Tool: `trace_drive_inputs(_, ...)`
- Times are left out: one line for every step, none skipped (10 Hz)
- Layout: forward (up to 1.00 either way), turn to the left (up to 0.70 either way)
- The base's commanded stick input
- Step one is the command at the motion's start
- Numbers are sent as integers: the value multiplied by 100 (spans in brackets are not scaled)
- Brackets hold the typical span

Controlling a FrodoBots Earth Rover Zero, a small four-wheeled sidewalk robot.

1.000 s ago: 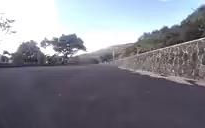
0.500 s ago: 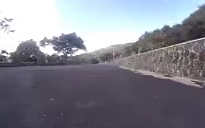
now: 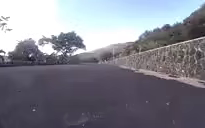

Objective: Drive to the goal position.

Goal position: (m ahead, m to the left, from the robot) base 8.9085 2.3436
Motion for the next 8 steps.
trace_drive_inputs(70, 0)
trace_drive_inputs(70, 0)
trace_drive_inputs(70, 0)
trace_drive_inputs(70, 0)
trace_drive_inputs(70, 0)
trace_drive_inputs(70, 0)
trace_drive_inputs(70, 0)
trace_drive_inputs(70, 0)
